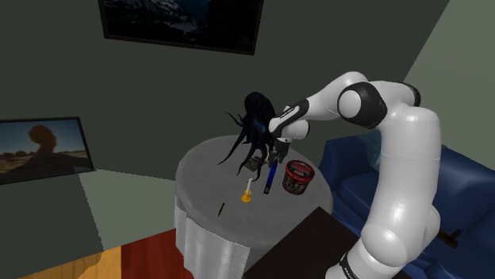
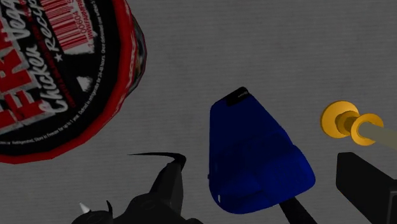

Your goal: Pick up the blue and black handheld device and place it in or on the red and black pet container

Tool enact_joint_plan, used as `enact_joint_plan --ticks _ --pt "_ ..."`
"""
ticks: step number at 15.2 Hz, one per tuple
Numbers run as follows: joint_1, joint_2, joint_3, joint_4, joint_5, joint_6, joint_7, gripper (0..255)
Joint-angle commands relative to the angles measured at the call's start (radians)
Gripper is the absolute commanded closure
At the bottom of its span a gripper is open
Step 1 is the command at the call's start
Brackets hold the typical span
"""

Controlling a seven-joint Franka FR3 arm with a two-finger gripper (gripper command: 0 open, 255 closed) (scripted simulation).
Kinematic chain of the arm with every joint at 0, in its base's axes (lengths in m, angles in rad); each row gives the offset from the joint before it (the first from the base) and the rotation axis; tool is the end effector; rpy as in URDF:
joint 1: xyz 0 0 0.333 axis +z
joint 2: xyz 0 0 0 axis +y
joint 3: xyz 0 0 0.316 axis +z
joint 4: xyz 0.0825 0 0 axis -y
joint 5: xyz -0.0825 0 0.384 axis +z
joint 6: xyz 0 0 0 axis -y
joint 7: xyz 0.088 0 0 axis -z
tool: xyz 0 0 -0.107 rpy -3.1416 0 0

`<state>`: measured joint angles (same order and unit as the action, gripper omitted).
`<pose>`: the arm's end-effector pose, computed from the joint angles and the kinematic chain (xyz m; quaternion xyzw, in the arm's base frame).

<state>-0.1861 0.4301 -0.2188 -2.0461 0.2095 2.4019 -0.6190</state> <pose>0.5433 -0.2293 0.2272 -0.9987 -0.0357 0.0142 0.0339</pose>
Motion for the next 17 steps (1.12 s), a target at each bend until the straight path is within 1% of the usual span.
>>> enact_joint_plan --ticks 1,2,10,11,14,17 --pt "-0.002 0.023 0.006 0.004 0.008 0.02 -0.004 0" --pt "-0.004 0.039 0.01 0.003 0.015 0.036 -0.008 0" --pt "-0.004 0.039 0.01 0.003 0.015 0.036 -0.008 0" --pt "-0.004 0.041 0.01 0.003 0.016 0.037 -0.009 255" --pt "-0.006 0.04 0.01 -0.009 0.018 0.048 -0.014 255" --pt "-0.007 0.046 0.01 0.004 0.017 0.041 -0.013 255"
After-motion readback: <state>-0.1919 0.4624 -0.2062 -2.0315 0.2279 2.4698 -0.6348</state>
